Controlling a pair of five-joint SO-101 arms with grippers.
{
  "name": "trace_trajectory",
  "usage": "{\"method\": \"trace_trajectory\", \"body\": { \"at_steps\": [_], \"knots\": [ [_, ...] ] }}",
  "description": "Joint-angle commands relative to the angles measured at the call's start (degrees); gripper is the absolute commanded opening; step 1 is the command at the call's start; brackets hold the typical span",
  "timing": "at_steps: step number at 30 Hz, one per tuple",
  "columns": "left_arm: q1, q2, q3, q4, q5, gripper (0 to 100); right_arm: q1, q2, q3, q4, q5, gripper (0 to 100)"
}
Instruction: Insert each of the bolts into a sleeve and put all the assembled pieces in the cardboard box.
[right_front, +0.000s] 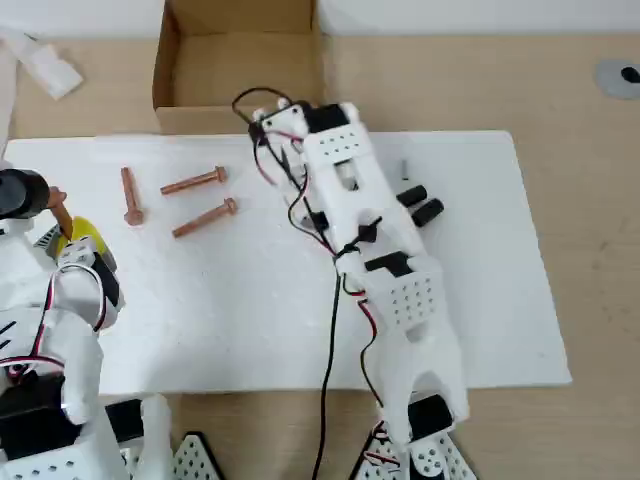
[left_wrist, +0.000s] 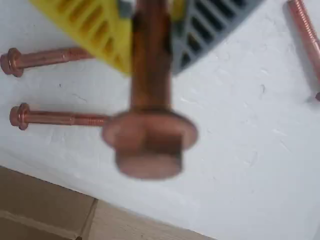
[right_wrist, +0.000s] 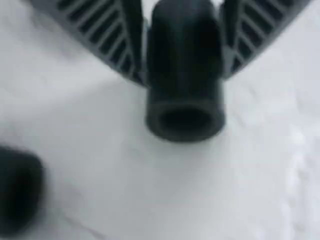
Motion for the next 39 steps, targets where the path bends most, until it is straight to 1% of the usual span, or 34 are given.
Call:
{"method": "trace_trajectory", "body": {
  "at_steps": [1, 4, 7, 9, 12, 18, 20, 21, 24, 27, 29, 31, 34, 36, 39],
  "knots": [
    [0.3, -0.7, -2.9, -1.0, 0.4, 1, 1.2, -6.6, -15.6, 4.4, 2.3, 0.9],
    [0.3, -1.5, -3.3, -1.0, 0.4, 1, 0.8, -17.4, -21.9, 4.3, 5.2, 0.9],
    [0.3, -4.5, -3.3, -1.0, 0.4, 1, 0.0, -28.7, -21.7, 4.2, 7.8, 1.0],
    [0.3, -7.5, -3.0, -0.8, 0.3, 1, 0.1, -36.1, -19.8, 4.3, 6.5, 1.0],
    [0.7, -11.1, -2.9, 1.5, 0.4, 1, 0.2, -47.7, -14.4, 4.3, 3.4, 1.0],
    [1.1, -12.2, -0.6, 1.9, 0.4, 1, 0.1, -71.6, 5.5, 4.0, 3.6, 1.0],
    [3.7, -12.2, 0.4, 1.8, 0.4, 1, 0.2, -79.0, 13.3, 4.0, 3.6, 1.0],
    [6.1, -12.2, 0.7, 1.8, 0.4, 1, 0.2, -82.8, 17.3, 4.0, 3.6, 1.0],
    [15.4, -12.3, 0.8, 0.1, 0.4, 1, 0.2, -93.8, 30.0, 3.2, 3.6, 1.0],
    [23.6, -12.3, 0.7, -4.9, 0.4, 1, 0.2, -104.3, 45.1, -1.4, 3.6, 1.0],
    [26.6, -12.2, 0.7, -9.9, 0.4, 1, 0.0, -111.1, 56.6, -5.8, 3.6, 1.0],
    [27.7, -12.2, 0.7, -14.3, 0.4, 1, 0.0, -117.8, 68.3, -12.7, 3.3, 1.0],
    [28.0, -12.2, 0.6, -18.0, 0.4, 1, -0.1, -127.0, 85.3, -25.7, 3.2, 1.0],
    [28.0, -12.2, 0.6, -18.6, 0.4, 1, -0.9, -133.0, 96.1, -34.6, 3.2, 1.0],
    [29.2, -12.6, 0.8, -18.2, 1.6, 1, -5.5, -141.6, 110.4, -45.9, 3.2, 1.0]
  ]
}}
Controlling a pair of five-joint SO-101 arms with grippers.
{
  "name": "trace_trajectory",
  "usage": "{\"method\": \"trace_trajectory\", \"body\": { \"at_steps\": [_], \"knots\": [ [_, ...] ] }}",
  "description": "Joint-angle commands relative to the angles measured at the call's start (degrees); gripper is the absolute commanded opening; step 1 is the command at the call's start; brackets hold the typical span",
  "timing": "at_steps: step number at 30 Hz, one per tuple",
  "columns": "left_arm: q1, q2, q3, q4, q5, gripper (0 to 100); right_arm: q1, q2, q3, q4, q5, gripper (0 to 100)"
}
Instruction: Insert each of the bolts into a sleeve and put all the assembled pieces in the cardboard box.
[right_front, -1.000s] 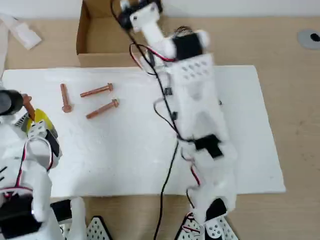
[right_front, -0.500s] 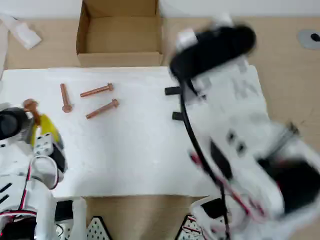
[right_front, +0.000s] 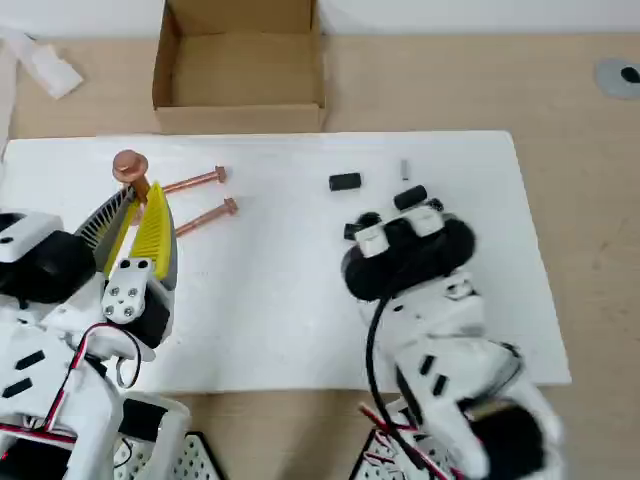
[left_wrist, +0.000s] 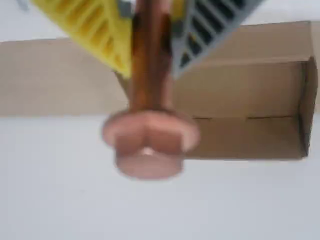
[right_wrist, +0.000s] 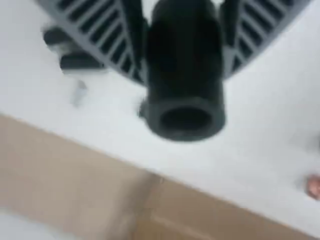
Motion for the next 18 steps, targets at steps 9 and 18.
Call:
{"method": "trace_trajectory", "body": {
  "at_steps": [9, 18],
  "knots": [
    [7.8, -0.2, -0.3, -6.5, 7.7, 1, -16.8, -22.5, 33.8, -24.4, -0.5, 1.0],
    [13.8, -0.2, 7.9, -14.2, 7.6, 1, -19.8, -22.5, 29.7, -25.0, -4.5, 0.9]
  ]
}}
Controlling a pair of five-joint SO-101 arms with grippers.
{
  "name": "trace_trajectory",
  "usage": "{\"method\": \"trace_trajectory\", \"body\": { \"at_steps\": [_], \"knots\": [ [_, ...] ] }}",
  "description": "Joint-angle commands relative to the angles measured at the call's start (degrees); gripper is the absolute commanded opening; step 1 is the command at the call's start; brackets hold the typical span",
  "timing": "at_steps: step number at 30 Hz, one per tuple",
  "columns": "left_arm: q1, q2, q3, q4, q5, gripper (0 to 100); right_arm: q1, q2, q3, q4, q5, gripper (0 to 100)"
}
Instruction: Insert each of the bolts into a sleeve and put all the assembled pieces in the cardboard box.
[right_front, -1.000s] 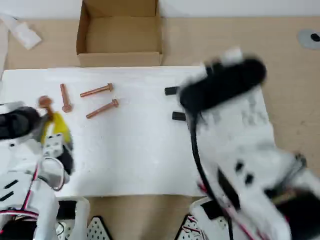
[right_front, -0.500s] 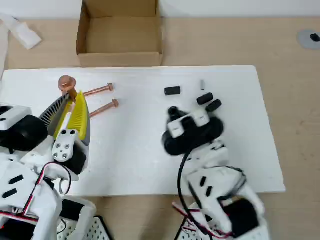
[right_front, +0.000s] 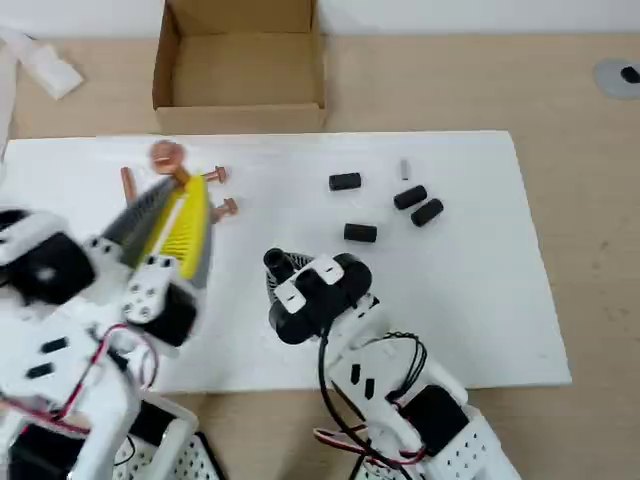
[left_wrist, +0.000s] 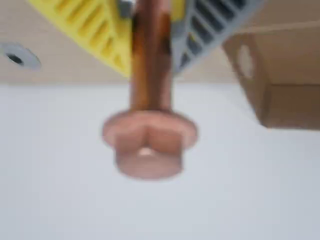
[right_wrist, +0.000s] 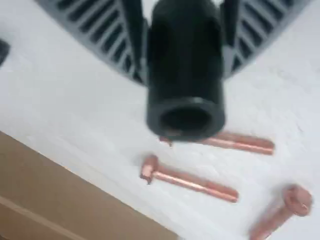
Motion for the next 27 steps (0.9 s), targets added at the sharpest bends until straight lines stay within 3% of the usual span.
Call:
{"method": "trace_trajectory", "body": {
  "at_steps": [1, 24, 27],
  "knots": [
    [4.0, -0.3, 2.9, -2.3, 0.3, 1, -1.2, -8.8, -4.4, -1.7, -1.0, 0.9],
    [8.1, 0.1, 8.2, -1.8, 5.3, 1, -1.1, -8.7, -9.6, -1.7, -6.7, 0.9],
    [9.1, 0.1, 9.9, -4.8, 5.1, 1, -1.1, -8.7, -9.6, -1.7, -7.0, 0.9]
  ]
}}
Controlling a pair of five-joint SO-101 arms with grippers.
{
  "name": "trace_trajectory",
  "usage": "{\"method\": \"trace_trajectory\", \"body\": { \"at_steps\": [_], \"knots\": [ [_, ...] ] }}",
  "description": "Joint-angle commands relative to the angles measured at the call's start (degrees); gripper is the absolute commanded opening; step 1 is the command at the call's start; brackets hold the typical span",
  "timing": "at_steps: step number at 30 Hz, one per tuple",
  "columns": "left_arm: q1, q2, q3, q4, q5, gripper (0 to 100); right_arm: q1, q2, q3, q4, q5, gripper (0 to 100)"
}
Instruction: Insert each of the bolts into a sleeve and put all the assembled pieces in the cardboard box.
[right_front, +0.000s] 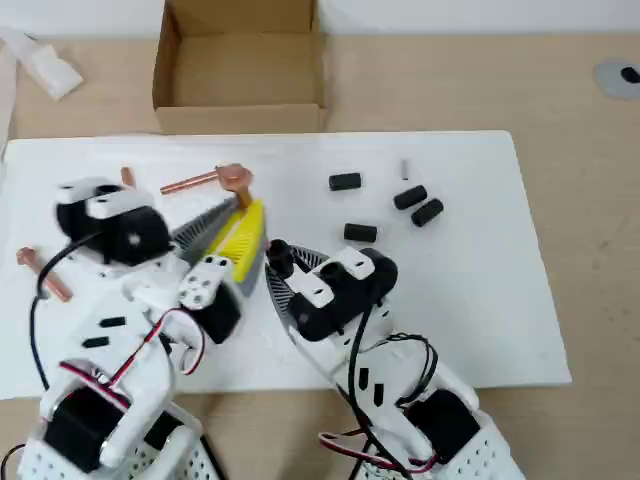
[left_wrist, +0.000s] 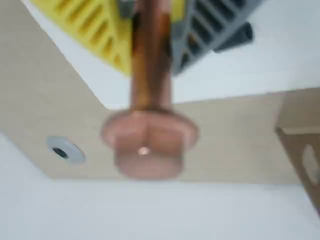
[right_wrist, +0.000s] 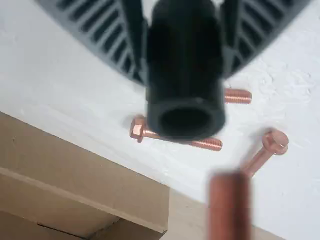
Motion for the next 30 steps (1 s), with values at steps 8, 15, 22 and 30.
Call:
{"method": "trace_trajectory", "body": {
  "at_steps": [8, 15, 22, 30],
  "knots": [
    [1.2, -0.1, 2.4, -4.6, -0.2, 1, -0.8, -8.7, -4.4, -1.7, -0.5, 0.9],
    [1.5, -0.1, 2.9, -4.2, -0.2, 1, -0.6, -8.7, -4.4, -1.7, -0.5, 0.9],
    [1.8, -0.1, 2.9, -2.7, -0.2, 1, -0.6, -8.7, -4.4, -1.7, -0.5, 0.9],
    [1.8, -0.1, 4.9, -2.6, -0.2, 1, -0.6, -8.7, -4.4, -1.7, -0.5, 0.9]
  ]
}}
